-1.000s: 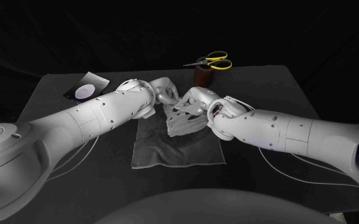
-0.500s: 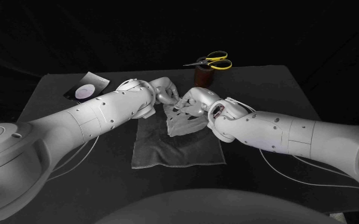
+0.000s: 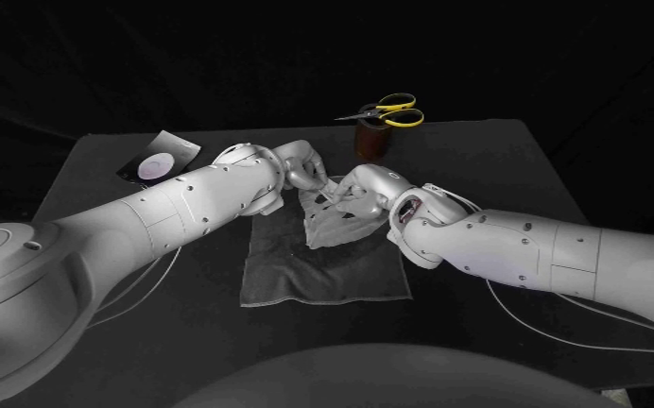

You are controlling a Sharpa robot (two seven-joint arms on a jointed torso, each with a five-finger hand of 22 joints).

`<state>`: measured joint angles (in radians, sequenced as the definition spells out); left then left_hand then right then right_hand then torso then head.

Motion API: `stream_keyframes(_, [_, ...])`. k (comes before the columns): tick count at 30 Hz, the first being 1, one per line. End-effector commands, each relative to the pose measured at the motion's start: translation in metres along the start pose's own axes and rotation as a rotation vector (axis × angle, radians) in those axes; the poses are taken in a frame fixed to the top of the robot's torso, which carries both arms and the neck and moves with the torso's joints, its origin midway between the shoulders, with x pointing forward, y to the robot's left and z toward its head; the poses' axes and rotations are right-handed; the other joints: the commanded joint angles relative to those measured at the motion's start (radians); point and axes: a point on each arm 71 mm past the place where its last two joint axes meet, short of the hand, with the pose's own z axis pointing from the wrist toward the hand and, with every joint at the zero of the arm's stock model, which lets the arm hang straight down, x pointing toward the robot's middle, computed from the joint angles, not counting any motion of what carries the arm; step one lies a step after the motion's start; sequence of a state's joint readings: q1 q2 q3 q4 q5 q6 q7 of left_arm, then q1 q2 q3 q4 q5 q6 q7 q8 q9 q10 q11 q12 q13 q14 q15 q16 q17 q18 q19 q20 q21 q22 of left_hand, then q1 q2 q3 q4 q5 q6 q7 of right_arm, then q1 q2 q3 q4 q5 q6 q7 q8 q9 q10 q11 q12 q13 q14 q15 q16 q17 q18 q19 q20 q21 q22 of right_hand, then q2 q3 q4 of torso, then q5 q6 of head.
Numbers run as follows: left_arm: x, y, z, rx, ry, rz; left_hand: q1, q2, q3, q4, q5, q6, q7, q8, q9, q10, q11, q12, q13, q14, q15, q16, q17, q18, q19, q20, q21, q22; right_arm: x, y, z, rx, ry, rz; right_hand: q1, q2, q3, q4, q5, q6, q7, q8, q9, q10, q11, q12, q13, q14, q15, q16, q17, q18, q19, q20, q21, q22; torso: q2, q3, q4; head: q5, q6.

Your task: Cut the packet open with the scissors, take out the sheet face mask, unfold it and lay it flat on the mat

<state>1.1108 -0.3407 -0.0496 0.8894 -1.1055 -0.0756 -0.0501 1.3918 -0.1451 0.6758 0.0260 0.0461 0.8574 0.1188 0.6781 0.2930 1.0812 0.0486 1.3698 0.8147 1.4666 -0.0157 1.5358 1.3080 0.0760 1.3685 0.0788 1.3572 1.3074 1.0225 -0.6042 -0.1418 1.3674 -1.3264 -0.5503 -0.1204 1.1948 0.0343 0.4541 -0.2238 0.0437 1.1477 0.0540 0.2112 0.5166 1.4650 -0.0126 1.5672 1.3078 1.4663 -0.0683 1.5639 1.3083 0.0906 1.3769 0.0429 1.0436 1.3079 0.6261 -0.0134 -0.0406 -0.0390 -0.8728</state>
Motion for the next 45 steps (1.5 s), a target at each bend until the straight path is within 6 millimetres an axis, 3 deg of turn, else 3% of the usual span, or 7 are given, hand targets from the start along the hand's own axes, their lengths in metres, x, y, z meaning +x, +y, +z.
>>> stream_keyframes(1, [0.002,0.002,0.000,-0.013,0.021,0.001,-0.007,-0.001,0.000,-0.005,0.003,-0.001,0.006,0.004,0.001,-0.004,0.000,0.004,0.001,0.042,0.002,0.005,0.119,0.001,0.001,0.003,0.004,0.002,0.003,0.001,-0.008,-0.011,0.032,0.000,-0.004,0.003,0.006,-0.001,0.005,0.012,0.000,0.014,0.028,0.106,-0.007,0.004,0.263,0.105,-0.006,0.007,0.263,0.010,-0.002,-0.006,0.003,0.127,0.000,0.0008,-0.0007,0.000,0.000])
stream_keyframes(16, [0.002,0.003,0.000,-0.015,0.021,0.001,-0.007,-0.001,0.000,-0.005,0.003,-0.001,0.006,0.004,0.001,-0.004,0.000,0.004,0.001,0.042,0.002,0.005,0.119,0.001,0.001,0.003,0.004,0.002,-0.005,0.003,-0.018,-0.053,-0.044,0.064,-0.017,-0.009,0.017,-0.007,0.005,-0.015,0.003,0.017,0.040,0.106,-0.006,0.004,0.263,0.105,-0.006,0.007,0.263,0.013,-0.009,-0.007,-0.015,0.123,0.001,-0.0008,0.0002,-0.002,0.000])
stream_keyframes(19, [0.002,0.003,0.000,-0.015,0.021,0.001,-0.007,-0.001,0.000,-0.005,0.003,-0.001,0.006,0.004,0.001,-0.004,0.000,0.004,0.001,0.042,0.002,0.005,0.119,0.001,0.001,0.003,0.004,0.002,-0.008,0.002,-0.020,-0.060,-0.066,0.077,-0.018,-0.018,0.016,-0.013,0.004,-0.056,0.016,0.002,0.041,0.106,0.004,0.004,0.263,0.105,0.000,0.007,0.263,0.014,-0.015,-0.004,-0.028,0.119,0.000,-0.0019,0.0005,-0.002,0.000])
stream_keyframes(23, [0.002,0.003,-0.001,-0.014,0.022,0.001,-0.007,-0.001,0.000,-0.005,0.003,-0.001,0.006,0.004,0.001,-0.004,0.000,0.004,0.001,0.042,0.002,0.005,0.119,0.001,0.001,0.003,0.004,0.002,-0.013,0.000,-0.023,-0.071,-0.087,0.075,-0.027,-0.031,0.009,-0.018,0.005,-0.132,0.054,-0.041,0.026,0.106,0.036,0.004,0.263,0.105,0.025,0.007,0.263,0.011,-0.016,0.012,-0.031,0.119,0.000,-0.0023,0.0003,-0.001,0.000])
stream_keyframes(32, [0.002,0.003,-0.001,-0.013,0.023,0.001,-0.007,-0.001,0.000,-0.005,0.003,-0.001,0.006,0.004,0.001,-0.004,0.000,0.004,0.001,0.042,0.002,0.005,0.119,0.001,0.001,0.003,0.004,0.002,-0.021,-0.004,-0.023,-0.118,-0.074,-0.071,-0.016,-0.085,0.002,-0.061,0.007,-0.176,0.085,-0.089,-0.004,0.105,0.065,0.000,0.261,0.105,0.051,0.007,0.263,0.017,-0.029,0.037,-0.054,0.113,0.000,-0.0009,0.0007,0.002,0.000])
stream_keyframes(41, [0.003,0.002,0.000,-0.010,0.024,0.000,-0.007,-0.001,0.000,-0.005,0.003,-0.001,0.006,0.004,0.001,-0.004,0.000,0.004,0.001,0.042,0.002,0.005,0.119,0.001,0.001,0.003,0.004,0.002,-0.016,-0.006,-0.013,-0.155,-0.037,-0.228,0.008,-0.108,0.001,-0.065,0.009,-0.181,0.083,-0.108,-0.023,0.101,0.065,-0.010,0.255,0.105,0.055,0.007,0.263,0.023,-0.041,0.043,-0.074,0.109,0.001,0.0002,0.0008,0.003,0.000])
stream_keyframes(45, [0.003,0.001,0.000,-0.009,0.025,0.000,-0.007,-0.001,0.000,-0.005,0.003,-0.001,0.006,0.004,0.001,-0.004,0.000,0.004,0.001,0.042,0.002,0.005,0.119,0.001,0.001,0.003,0.004,0.002,-0.013,-0.004,-0.008,-0.169,-0.034,-0.265,0.014,-0.107,0.004,-0.064,0.010,-0.182,0.079,-0.112,-0.027,0.101,0.063,-0.010,0.254,0.105,0.054,0.007,0.263,0.023,-0.042,0.043,-0.076,0.108,0.001,0.0009,0.0011,0.001,0.000])
